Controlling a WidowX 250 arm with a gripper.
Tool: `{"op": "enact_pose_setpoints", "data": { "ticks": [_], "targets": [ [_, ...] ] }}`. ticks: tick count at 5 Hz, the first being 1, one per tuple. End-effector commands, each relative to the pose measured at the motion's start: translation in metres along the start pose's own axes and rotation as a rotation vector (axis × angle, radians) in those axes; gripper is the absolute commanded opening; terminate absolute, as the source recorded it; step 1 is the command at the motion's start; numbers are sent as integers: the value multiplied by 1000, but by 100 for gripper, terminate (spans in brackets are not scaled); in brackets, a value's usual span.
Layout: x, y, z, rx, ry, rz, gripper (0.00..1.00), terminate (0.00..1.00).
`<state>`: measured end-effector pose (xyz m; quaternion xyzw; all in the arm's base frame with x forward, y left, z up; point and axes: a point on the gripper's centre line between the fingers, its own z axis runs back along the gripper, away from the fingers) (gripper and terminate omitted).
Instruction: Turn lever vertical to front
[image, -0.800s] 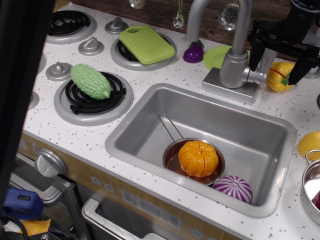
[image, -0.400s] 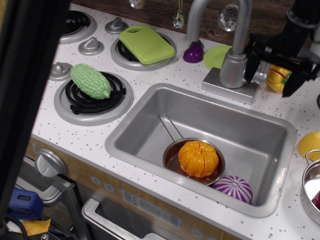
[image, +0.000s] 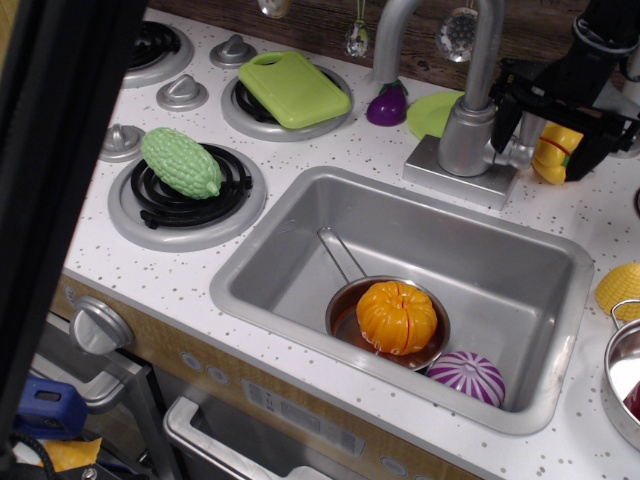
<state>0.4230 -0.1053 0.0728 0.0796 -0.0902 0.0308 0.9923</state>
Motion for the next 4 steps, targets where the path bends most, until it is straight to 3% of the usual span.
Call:
{"op": "enact_pose_setpoints", "data": {
  "ticks": [1, 4],
  "targets": [
    [27, 11, 28, -17, -129, 0, 100, 0],
    [54, 19, 28, -8, -180, -29, 100, 0]
  ]
}}
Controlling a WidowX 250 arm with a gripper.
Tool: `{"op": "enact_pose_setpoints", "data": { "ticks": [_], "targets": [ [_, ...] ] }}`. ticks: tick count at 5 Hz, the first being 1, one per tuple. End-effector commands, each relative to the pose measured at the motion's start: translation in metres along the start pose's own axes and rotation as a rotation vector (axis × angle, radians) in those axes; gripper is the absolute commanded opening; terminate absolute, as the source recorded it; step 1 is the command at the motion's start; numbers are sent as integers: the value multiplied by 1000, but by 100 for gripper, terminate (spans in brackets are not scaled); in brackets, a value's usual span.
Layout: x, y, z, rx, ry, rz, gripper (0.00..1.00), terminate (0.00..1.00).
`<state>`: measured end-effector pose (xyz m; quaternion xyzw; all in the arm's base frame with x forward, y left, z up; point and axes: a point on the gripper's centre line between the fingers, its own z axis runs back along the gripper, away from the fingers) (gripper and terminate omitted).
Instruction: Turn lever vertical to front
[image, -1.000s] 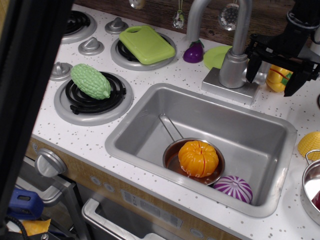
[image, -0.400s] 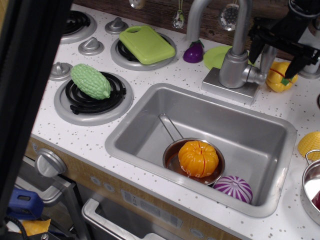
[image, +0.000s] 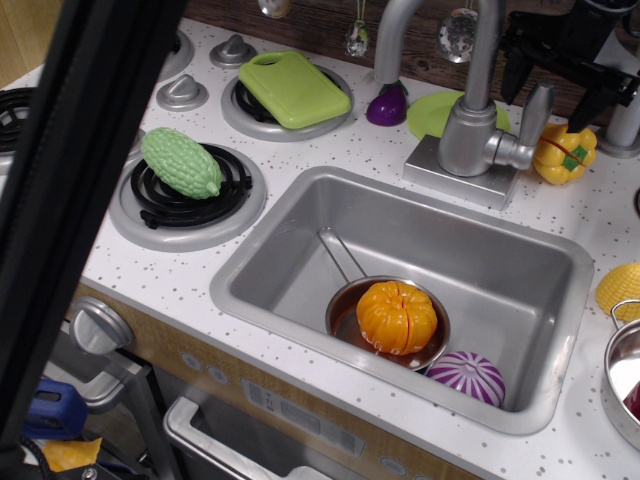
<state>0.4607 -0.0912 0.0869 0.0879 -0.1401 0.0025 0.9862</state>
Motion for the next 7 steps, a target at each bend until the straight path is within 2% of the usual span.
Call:
{"op": "enact_pose_setpoints", "data": {
  "ticks": [1, 2, 3, 4, 5, 7],
  "targets": [
    [18, 7, 18, -49, -67, 31, 0, 0],
    [9, 1, 22, -50, -27, 76, 0, 0],
    [-12, -10, 28, -98, 51, 177, 0, 0],
    [-33, -23, 32, -102, 88, 246, 0, 0],
    [-48, -27, 31, -106, 99, 269, 0, 0],
    [-63, -38, 23, -165, 103, 308, 0, 0]
  ]
}}
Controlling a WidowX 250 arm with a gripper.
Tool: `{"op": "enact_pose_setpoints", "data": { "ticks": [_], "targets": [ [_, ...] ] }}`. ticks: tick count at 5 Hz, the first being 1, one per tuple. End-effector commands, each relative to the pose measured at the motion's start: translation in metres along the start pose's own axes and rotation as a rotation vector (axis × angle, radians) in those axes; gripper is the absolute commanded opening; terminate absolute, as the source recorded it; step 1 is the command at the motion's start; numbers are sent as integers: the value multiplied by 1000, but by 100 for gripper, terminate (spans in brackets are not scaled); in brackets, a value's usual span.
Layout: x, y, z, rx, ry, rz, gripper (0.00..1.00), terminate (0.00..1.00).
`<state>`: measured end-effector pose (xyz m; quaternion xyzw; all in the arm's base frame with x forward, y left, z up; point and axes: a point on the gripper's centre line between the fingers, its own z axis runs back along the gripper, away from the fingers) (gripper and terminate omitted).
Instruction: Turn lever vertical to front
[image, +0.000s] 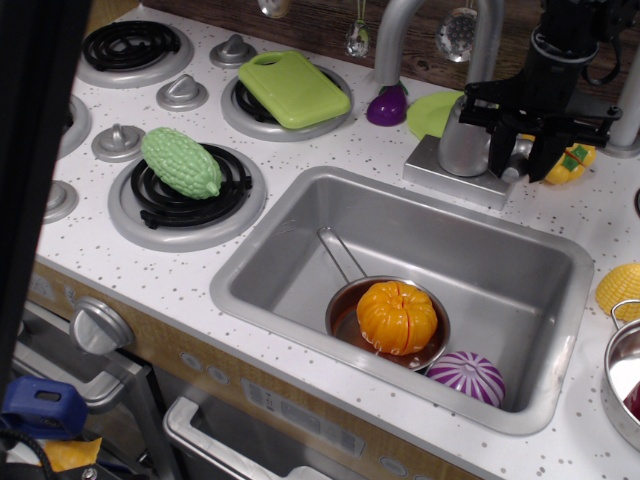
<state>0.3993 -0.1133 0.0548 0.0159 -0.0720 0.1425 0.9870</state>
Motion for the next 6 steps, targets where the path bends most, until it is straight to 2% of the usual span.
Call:
{"op": "enact_pose_setpoints", "data": {
  "ticks": [1, 3, 4, 5, 6],
  "targets": [
    [-9, -17, 30, -67, -36, 21, 0, 0],
    [-6, -15, 8, -102, -29, 12, 0, 0],
    [-4, -14, 16, -83, -1, 7, 0, 0],
    [-4, -14, 16, -83, -1, 7, 100, 0],
    [-4, -14, 16, -83, -1, 7, 100, 0]
  ]
}}
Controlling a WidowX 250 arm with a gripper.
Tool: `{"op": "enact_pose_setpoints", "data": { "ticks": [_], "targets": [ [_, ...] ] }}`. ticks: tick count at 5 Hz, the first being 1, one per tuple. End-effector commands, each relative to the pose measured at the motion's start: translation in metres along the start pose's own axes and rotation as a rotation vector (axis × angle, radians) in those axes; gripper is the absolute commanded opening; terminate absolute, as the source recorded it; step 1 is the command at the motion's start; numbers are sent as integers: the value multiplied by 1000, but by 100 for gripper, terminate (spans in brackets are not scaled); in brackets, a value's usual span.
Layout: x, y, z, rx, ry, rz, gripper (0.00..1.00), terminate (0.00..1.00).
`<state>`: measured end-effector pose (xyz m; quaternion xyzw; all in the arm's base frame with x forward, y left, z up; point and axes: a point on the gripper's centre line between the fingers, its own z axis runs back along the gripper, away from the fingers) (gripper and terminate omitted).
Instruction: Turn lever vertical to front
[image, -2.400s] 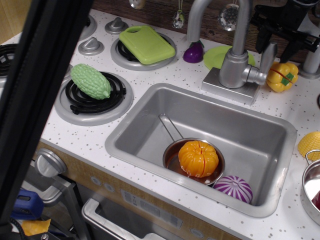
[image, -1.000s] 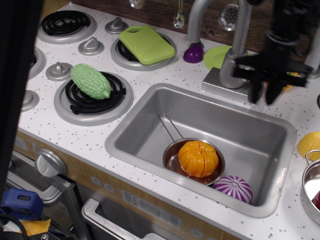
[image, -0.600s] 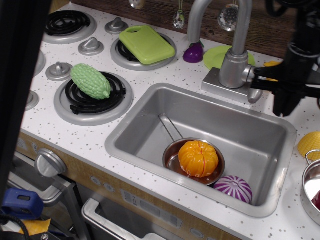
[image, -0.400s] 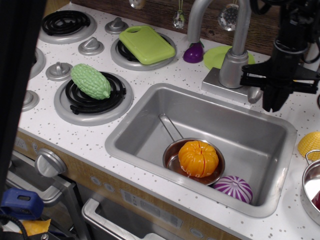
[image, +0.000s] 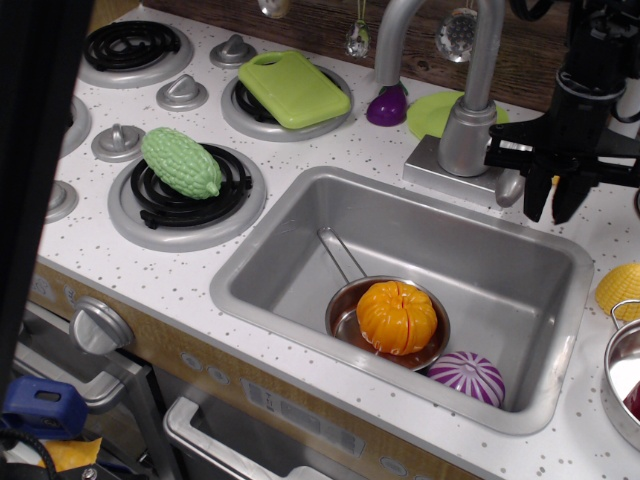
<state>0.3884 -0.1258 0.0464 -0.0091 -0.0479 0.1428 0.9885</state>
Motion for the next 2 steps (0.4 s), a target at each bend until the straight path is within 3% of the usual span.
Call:
{"op": "enact_pose_setpoints", "data": {
  "ticks": [1, 2],
  "targets": [
    [9, -6, 22, -41, -56, 2, 100, 0],
    [9, -6, 22, -41, -56, 2, 100, 100]
  ]
}}
